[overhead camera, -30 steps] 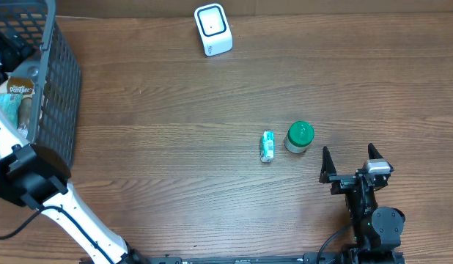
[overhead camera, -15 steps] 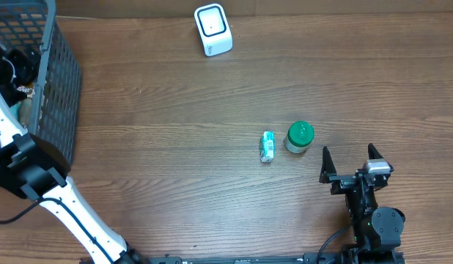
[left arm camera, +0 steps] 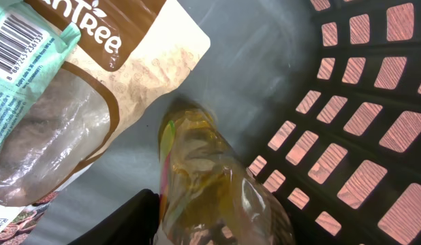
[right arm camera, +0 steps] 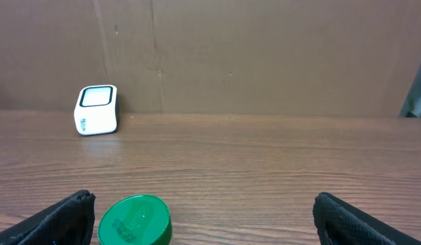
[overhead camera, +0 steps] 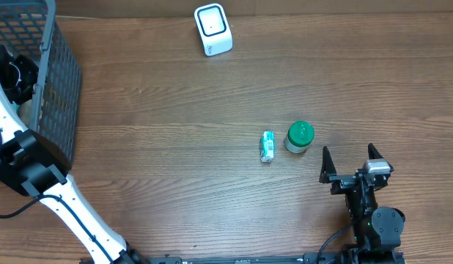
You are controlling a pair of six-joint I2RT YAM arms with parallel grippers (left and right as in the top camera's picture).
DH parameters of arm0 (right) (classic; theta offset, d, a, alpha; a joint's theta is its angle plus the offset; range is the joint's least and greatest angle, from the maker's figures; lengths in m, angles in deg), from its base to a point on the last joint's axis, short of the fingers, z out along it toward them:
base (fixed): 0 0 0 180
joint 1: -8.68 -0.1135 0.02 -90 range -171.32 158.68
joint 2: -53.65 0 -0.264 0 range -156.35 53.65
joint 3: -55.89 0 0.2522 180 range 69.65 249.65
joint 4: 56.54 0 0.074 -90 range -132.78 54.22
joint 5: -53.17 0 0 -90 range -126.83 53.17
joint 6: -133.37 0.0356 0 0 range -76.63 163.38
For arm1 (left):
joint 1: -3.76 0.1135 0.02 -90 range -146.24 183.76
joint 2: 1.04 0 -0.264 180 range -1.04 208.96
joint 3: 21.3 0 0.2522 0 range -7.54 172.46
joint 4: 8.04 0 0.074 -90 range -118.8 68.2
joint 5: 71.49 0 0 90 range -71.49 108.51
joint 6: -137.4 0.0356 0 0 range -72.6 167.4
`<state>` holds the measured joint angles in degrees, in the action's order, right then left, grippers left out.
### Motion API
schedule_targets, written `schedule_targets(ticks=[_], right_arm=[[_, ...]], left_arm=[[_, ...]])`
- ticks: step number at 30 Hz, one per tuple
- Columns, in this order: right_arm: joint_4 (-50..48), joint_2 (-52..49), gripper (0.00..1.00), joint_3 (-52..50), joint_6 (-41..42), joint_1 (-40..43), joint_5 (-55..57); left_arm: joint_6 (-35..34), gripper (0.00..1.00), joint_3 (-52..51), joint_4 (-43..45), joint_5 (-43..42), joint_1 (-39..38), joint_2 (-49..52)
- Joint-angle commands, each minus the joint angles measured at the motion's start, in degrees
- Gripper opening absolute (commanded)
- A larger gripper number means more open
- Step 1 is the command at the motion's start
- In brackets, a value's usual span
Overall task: Scan the item barcode
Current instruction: 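Lift the oil bottle out of the basket toward the scanner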
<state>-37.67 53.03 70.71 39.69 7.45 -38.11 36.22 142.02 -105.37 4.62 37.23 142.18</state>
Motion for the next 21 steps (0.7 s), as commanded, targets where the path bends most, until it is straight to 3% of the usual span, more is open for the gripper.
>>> schedule_targets(ticks=[1, 6, 13, 21], right_arm=[[-0.39, 0.33, 1.00, -0.61, -0.15, -0.31, -0.13], [-0.39, 0.33, 1.00, -0.61, -0.15, -0.31, -0.13], [-0.39, 0.33, 1.00, -0.61, -0.15, -0.31, -0.13], [-0.39, 0.33, 1.00, -0.61, -0.15, -0.31, -0.13]], left_arm=[[0.66, 0.50, 1.64, 0.04, 0.31, 0.00, -1.60], [-1.84, 0.44, 7.13, 0.07, 0.44, 0.04, -6.80], [-4.57, 0.43, 15.02, 0.68, 0.55, -0.11, -16.33], [-6.23, 0.43, 16.00, -1.81, 0.33, -1.99, -30.32]])
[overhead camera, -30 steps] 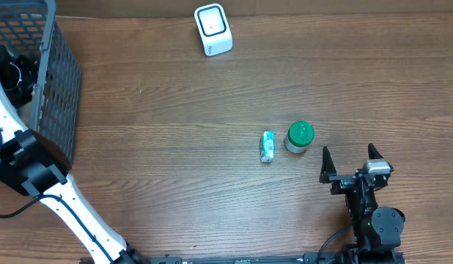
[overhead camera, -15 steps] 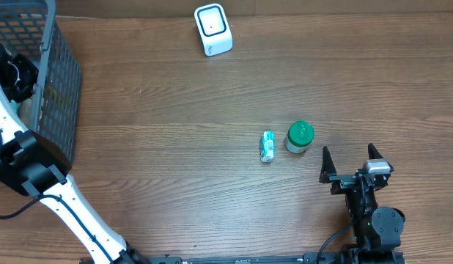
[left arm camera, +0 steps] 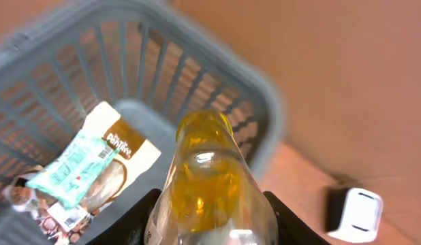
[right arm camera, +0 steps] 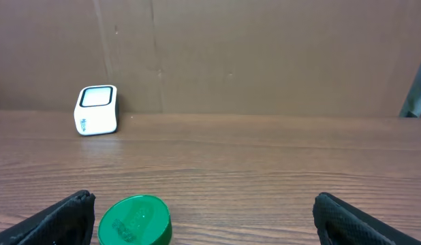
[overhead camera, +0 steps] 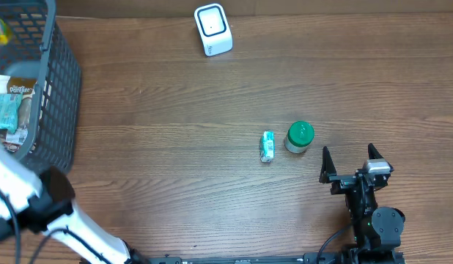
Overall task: Scan the item barcode
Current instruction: 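Lift the oil bottle out of the basket toward the scanner, then lower the oil bottle upright behind the tissue pack and release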
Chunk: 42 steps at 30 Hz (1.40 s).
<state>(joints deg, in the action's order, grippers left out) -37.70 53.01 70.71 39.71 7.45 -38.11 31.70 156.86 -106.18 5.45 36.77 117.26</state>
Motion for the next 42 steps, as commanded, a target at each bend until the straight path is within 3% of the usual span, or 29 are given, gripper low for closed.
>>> schedule_targets(ticks=[1, 10, 18, 29, 42], right_arm=[[-0.37, 0.35, 1.00, -0.61, -0.17, -0.31, -0.13], [-0.39, 0.35, 1.00, -0.61, -0.17, -0.31, -0.13], [-0.39, 0.35, 1.00, -0.61, -0.17, -0.31, -0.13], [-0.39, 0.35, 1.00, -0.61, -0.17, -0.31, -0.13], [-0.37, 0.35, 1.00, -0.61, -0.17, -0.31, -0.13]], left_arm=[[-1.70, 0.43, 1.16, -1.57, -0.46, -2.27, -6.86], [-1.57, 0.43, 0.92, -12.41, 0.20, -15.32, -10.93], [-1.62, 0.41, -10.45, -12.41, 7.19, -35.01, -10.16], [-5.60, 0.40, -27.21, -7.06, 7.80, -54.29, -5.29], [-6.21, 0.40, -28.09, 2.03, 12.70, -69.42, 10.29]])
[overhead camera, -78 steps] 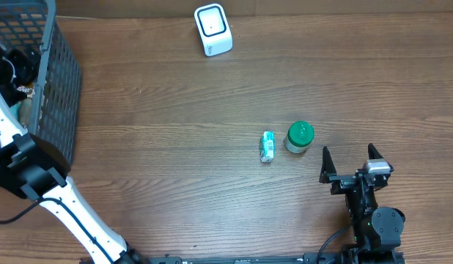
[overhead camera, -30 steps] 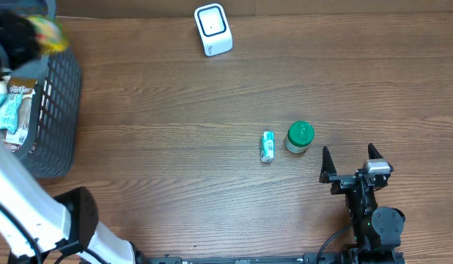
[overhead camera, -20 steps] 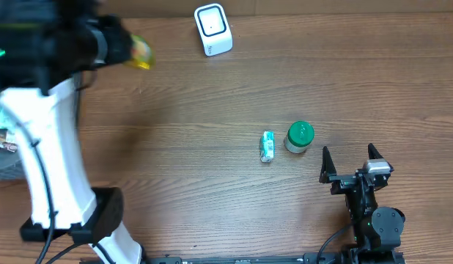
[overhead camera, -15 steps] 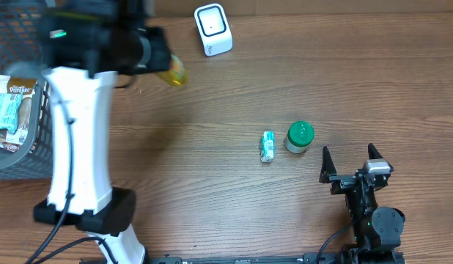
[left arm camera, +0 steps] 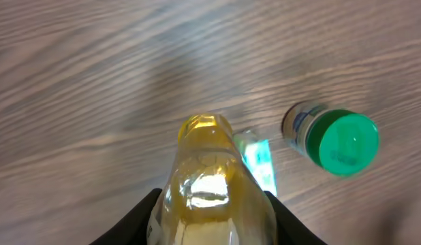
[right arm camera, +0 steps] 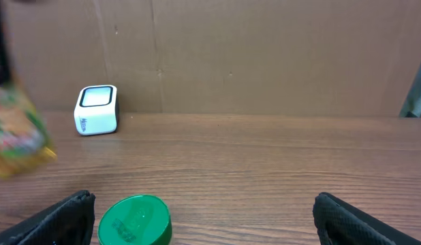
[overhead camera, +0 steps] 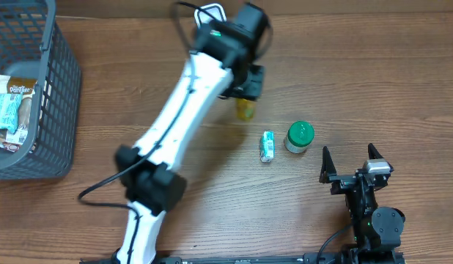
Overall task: Scan the item barcode
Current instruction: 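Lower the oil bottle upright behind the tissue pack and release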
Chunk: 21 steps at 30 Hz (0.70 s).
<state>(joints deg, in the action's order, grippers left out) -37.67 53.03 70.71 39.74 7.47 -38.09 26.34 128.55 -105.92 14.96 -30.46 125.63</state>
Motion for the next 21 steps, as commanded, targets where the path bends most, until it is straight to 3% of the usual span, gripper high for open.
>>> schedule_targets(ticks=[1, 7, 21], right_arm=[[-0.42, 0.33, 1.00, -0.61, -0.20, -0.33, -0.15], [-0.42, 0.33, 1.00, -0.61, -0.20, -0.33, -0.15], [-0.39, 0.33, 1.00, -0.61, -0.20, -0.33, -0.15]], left_arm=[[-1.09, 0.40, 0.22, 2.86, 4.13, -2.91, 2.71], [-4.28, 0.44, 0.22, 8.81, 8.74, -4.83, 5.66], [-4.22, 0.42, 0.02, 15.02, 8.20, -5.51, 7.19]])
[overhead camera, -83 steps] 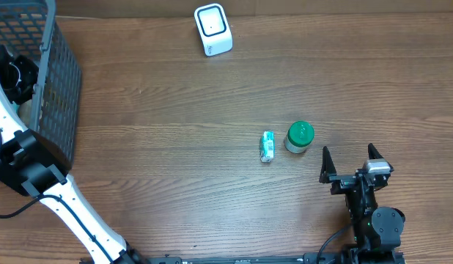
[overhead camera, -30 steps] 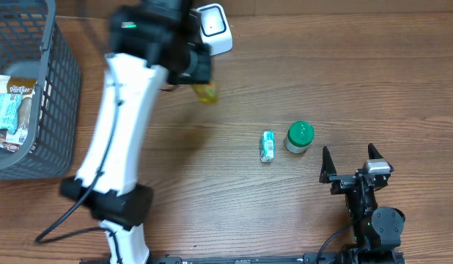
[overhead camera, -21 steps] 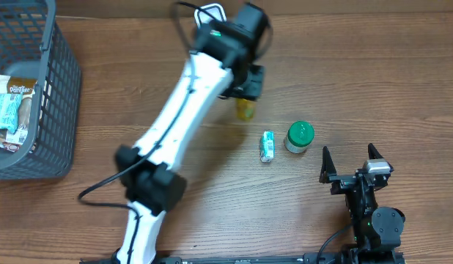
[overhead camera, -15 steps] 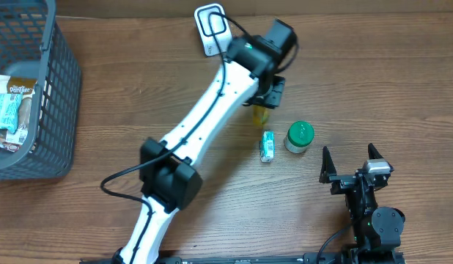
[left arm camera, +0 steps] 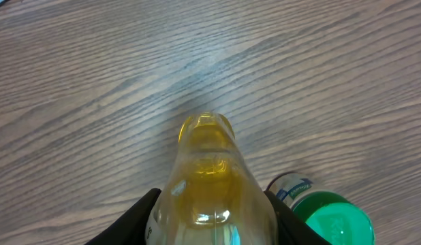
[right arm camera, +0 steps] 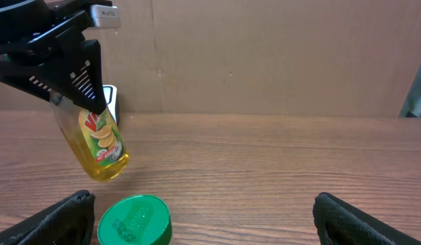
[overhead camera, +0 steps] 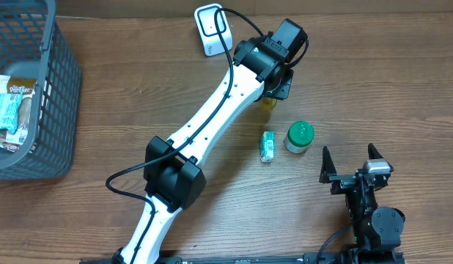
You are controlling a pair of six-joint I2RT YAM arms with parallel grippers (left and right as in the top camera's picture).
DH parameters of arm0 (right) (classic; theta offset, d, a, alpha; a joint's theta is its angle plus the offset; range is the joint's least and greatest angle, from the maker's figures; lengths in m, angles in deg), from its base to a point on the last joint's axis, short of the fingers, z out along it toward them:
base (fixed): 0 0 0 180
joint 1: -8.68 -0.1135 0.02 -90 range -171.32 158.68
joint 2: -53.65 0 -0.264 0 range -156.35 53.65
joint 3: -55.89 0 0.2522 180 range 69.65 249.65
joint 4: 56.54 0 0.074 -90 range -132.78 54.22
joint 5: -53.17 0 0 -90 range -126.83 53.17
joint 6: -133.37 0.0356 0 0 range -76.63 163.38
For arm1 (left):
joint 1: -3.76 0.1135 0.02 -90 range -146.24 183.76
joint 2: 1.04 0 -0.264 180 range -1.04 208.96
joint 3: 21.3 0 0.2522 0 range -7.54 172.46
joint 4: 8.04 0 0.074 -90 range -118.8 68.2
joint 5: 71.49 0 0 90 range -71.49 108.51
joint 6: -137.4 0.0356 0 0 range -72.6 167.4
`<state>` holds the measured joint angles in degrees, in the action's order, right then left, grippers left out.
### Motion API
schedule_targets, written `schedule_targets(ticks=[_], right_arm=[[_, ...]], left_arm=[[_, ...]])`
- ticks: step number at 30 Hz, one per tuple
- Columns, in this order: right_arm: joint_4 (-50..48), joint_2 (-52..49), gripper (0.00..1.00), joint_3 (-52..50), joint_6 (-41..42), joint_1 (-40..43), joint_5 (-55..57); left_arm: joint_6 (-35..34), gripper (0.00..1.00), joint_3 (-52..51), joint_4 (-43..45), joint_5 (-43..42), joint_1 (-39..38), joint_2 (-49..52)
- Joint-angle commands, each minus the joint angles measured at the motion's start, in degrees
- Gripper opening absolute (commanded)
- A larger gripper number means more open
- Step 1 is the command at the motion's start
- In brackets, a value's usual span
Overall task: Scan the item barcode
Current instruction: 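Lower the oil bottle upright behind the tissue pack and release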
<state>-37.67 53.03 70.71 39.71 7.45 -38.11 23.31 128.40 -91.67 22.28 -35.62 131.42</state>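
Note:
A clear bottle of yellow liquid (left arm camera: 209, 170) with a fruit label (right arm camera: 100, 139) hangs neck-up just above the table, and my left gripper (left arm camera: 210, 204) is shut on its upper body. In the overhead view the bottle (overhead camera: 267, 103) shows below the wrist (overhead camera: 279, 44), right of the white scanner (overhead camera: 212, 29) and behind the green-lidded jar (overhead camera: 300, 136). The scanner (right arm camera: 112, 95) is mostly hidden behind the left gripper in the right wrist view. My right gripper (right arm camera: 204, 207) stands open and holds nothing near the front edge (overhead camera: 351, 163).
The green-lidded jar (right arm camera: 134, 221) stands right in front of the right gripper, with a small teal box (overhead camera: 267, 147) lying on its left. A grey basket (overhead camera: 61, 95) with packets stands at the far left. A cardboard wall (right arm camera: 265, 54) backs the table.
My left gripper has moved a little to the right with the bottle, from above the small teal box to just behind the green-lidded jar. The right gripper has not moved.
My left gripper was down in the grey basket, shut on the yellow bottle beside the packets. Then it held the bottle above the basket. Later it was over the middle of the table right of the scanner, and now behind the green jar. The right arm stayed still.

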Motion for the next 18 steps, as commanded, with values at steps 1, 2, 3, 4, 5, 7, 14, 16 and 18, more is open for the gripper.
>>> schedule_targets(ticks=[1, 2, 3, 4, 5, 7, 14, 16, 18], right_arm=[[-0.42, 0.33, 1.00, -0.61, -0.17, -0.31, -0.13], [-0.42, 0.33, 1.00, -0.61, -0.17, -0.31, -0.13], [-0.42, 0.33, 1.00, -0.61, -0.17, -0.31, -0.15], [-0.42, 0.33, 1.00, -0.61, -0.17, -0.31, -0.15], [-0.39, 0.33, 1.00, -0.61, -0.17, -0.31, -0.13], [-0.39, 0.33, 1.00, -0.61, -0.17, -0.31, -0.15], [-0.42, 0.33, 1.00, -0.61, -0.17, -0.31, -0.13], [-0.42, 0.33, 1.00, -0.61, -0.17, -0.31, -0.13], [-0.39, 0.33, 1.00, -0.61, -0.17, -0.31, -0.13]], left_arm=[[-1.18, 0.42, 0.17, 0.96, 0.83, -0.42, 1.77], [-1.16, 0.42, 0.17, 1.16, 0.68, -0.50, 2.08], [-1.18, 0.42, 0.17, 1.27, 0.52, -0.55, 2.34], [-0.98, 0.42, 0.17, 1.46, 0.44, -0.66, 2.75], [-0.02, 0.43, 0.17, 1.97, 0.09, -0.81, 3.06], [1.49, 0.42, 0.17, 2.86, -0.87, -1.03, 3.80], [2.29, 0.44, 0.17, 4.09, -0.85, -1.70, 6.05], [2.32, 0.44, 0.17, 3.93, -0.92, -1.81, 6.86], [3.28, 0.45, 0.17, 3.69, -1.33, -2.03, 7.63]])
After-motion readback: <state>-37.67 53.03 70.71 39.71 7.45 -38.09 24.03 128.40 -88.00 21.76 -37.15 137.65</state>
